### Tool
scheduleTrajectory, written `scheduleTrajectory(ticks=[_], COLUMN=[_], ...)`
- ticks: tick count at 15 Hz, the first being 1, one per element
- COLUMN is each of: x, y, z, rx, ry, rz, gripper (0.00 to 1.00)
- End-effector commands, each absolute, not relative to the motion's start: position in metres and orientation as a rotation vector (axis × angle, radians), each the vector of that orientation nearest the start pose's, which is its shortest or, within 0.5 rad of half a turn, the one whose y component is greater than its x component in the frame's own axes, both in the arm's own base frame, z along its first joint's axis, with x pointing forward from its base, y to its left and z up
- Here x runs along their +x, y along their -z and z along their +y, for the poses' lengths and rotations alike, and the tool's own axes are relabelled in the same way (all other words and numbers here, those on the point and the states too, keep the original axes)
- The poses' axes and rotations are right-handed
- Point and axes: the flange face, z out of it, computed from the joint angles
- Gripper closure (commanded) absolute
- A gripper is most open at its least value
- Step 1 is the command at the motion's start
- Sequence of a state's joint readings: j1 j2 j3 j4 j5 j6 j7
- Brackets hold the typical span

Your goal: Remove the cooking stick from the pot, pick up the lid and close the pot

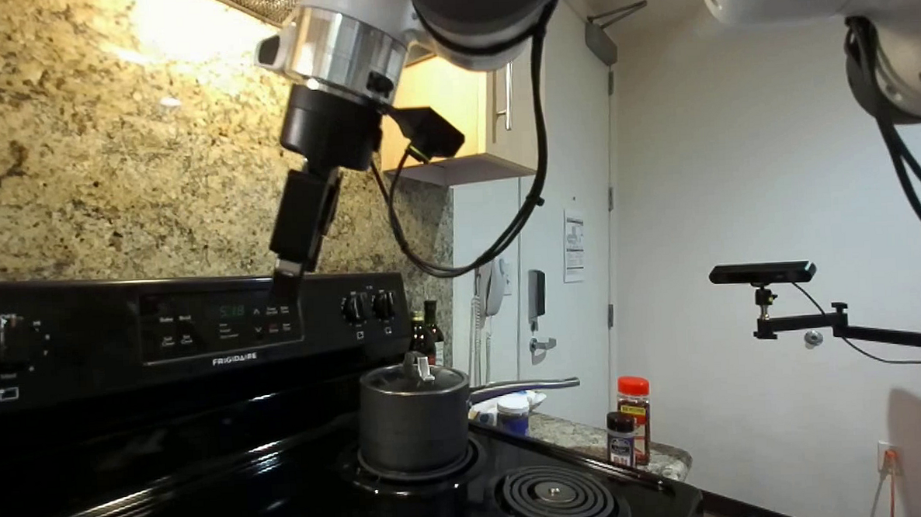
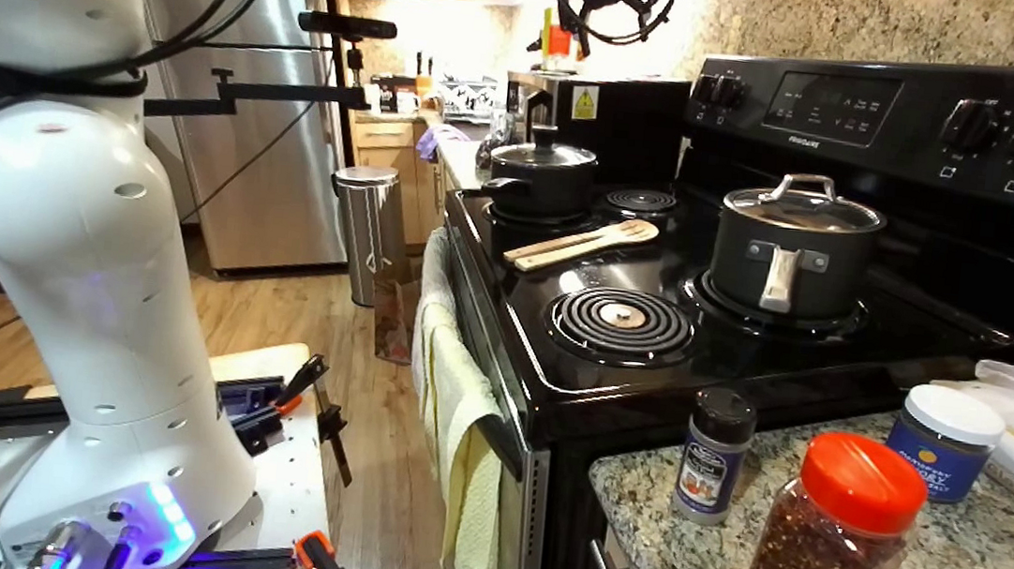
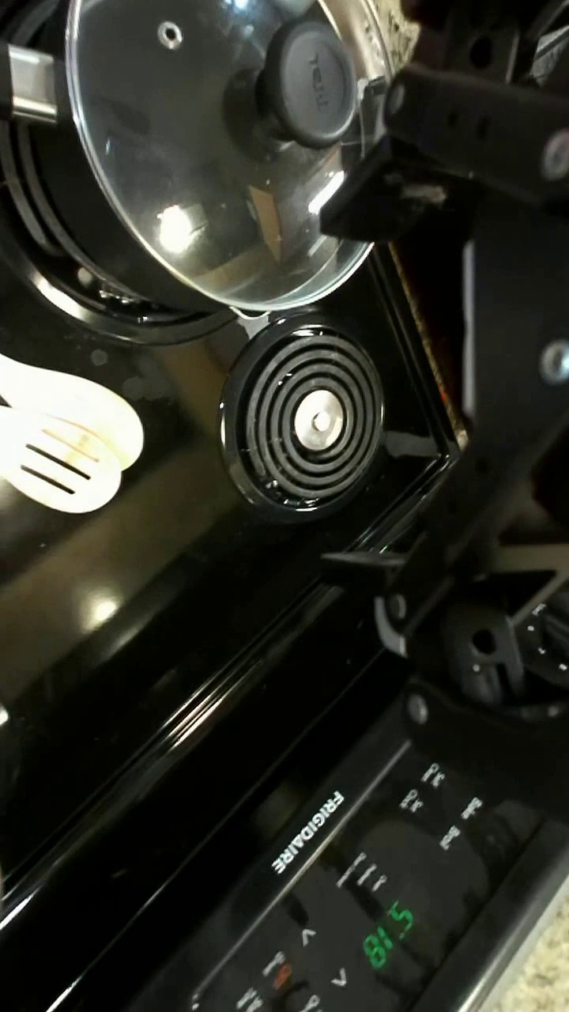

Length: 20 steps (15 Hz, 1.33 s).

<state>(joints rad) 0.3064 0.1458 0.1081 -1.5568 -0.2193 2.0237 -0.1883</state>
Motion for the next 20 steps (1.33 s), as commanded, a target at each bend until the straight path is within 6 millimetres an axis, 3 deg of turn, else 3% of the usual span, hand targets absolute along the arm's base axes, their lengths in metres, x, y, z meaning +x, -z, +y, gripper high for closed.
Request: scheduleTrajectory(ticks=[1,5,10,15,20], x=[0.551,0.512,0.471,0.438,0.41], y=[-0.577,-0.566,-0.582,-0.59,-0.58], z=[0.219,0.195,0.169,0.15,0.143], rx=[-3.1,-3.115,-3.201,-3.281,-3.269], ry=[0.632,0.726,0.669,0.433,0.289], rz=[-0.913,-0.659,-0.473,-0.483,-0.468], gripper=[0.0,0.0,0.0,0.0,0.0])
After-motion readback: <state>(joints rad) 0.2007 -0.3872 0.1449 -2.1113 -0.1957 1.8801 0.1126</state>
